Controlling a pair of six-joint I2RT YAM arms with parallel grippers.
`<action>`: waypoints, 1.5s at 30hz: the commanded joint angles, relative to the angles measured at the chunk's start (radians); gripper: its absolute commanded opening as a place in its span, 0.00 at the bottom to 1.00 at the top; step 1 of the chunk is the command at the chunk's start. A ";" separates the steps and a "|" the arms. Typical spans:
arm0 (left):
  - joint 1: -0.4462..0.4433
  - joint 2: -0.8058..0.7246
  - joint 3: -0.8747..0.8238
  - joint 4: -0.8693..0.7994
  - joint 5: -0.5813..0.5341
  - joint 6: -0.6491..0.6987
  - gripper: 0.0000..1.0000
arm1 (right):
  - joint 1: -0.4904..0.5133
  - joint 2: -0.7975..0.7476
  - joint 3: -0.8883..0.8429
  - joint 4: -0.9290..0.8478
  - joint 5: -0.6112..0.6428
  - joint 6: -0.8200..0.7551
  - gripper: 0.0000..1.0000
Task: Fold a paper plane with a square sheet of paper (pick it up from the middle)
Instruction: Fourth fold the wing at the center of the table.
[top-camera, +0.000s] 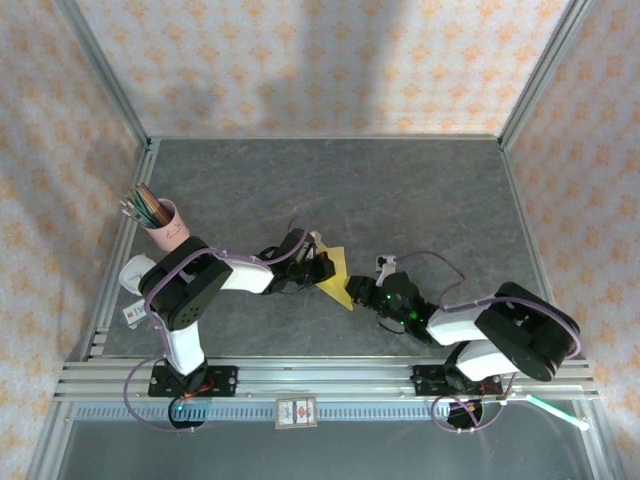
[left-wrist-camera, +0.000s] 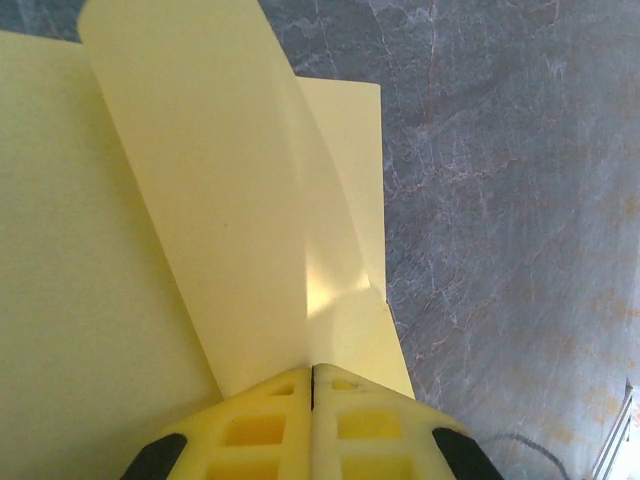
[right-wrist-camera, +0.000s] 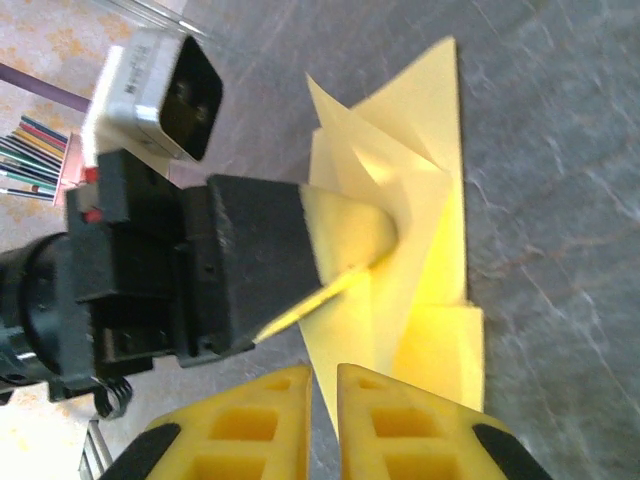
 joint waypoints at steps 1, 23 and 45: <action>0.011 0.015 -0.014 0.000 -0.023 0.022 0.00 | -0.002 -0.029 0.043 -0.117 0.031 -0.073 0.15; 0.013 0.014 0.000 -0.010 -0.020 0.031 0.01 | 0.014 0.123 0.084 -0.157 -0.047 -0.061 0.08; 0.013 0.029 0.006 -0.043 -0.044 0.060 0.00 | 0.021 -0.025 0.148 -0.340 -0.014 -0.188 0.06</action>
